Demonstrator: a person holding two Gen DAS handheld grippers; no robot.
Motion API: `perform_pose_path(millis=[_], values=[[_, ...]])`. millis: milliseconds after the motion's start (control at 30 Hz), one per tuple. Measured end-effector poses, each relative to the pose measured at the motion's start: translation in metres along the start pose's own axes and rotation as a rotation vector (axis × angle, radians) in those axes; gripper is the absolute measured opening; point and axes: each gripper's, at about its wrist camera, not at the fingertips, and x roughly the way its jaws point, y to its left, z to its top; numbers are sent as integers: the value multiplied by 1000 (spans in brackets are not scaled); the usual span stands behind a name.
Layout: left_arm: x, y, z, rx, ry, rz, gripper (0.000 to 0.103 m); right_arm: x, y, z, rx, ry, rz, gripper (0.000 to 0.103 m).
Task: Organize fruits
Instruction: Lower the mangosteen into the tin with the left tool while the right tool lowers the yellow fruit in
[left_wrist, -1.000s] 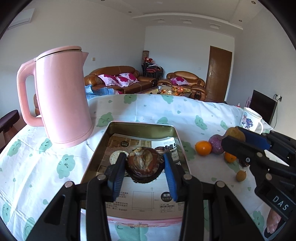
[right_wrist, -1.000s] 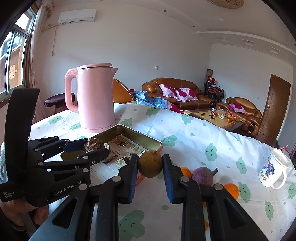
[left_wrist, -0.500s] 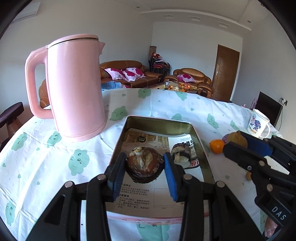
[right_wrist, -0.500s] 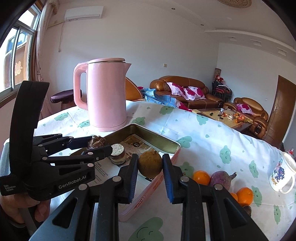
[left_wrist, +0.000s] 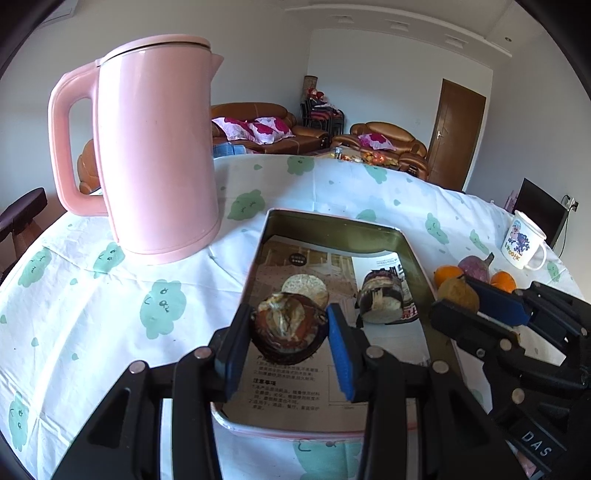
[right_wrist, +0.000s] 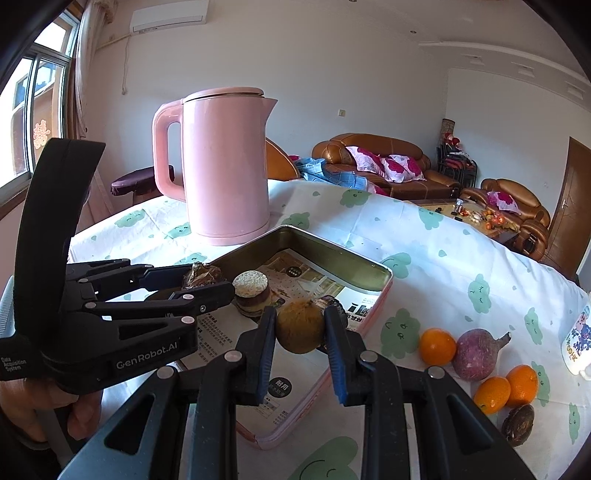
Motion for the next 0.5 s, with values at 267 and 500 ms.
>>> perform_pose_path(millis=[267,500], values=[[4,1,0,5,14,2,42,10,6,-2,-12,32,15,28],[5,2,0,7,14,2,42,15,6,-4,-8,47,15,28]])
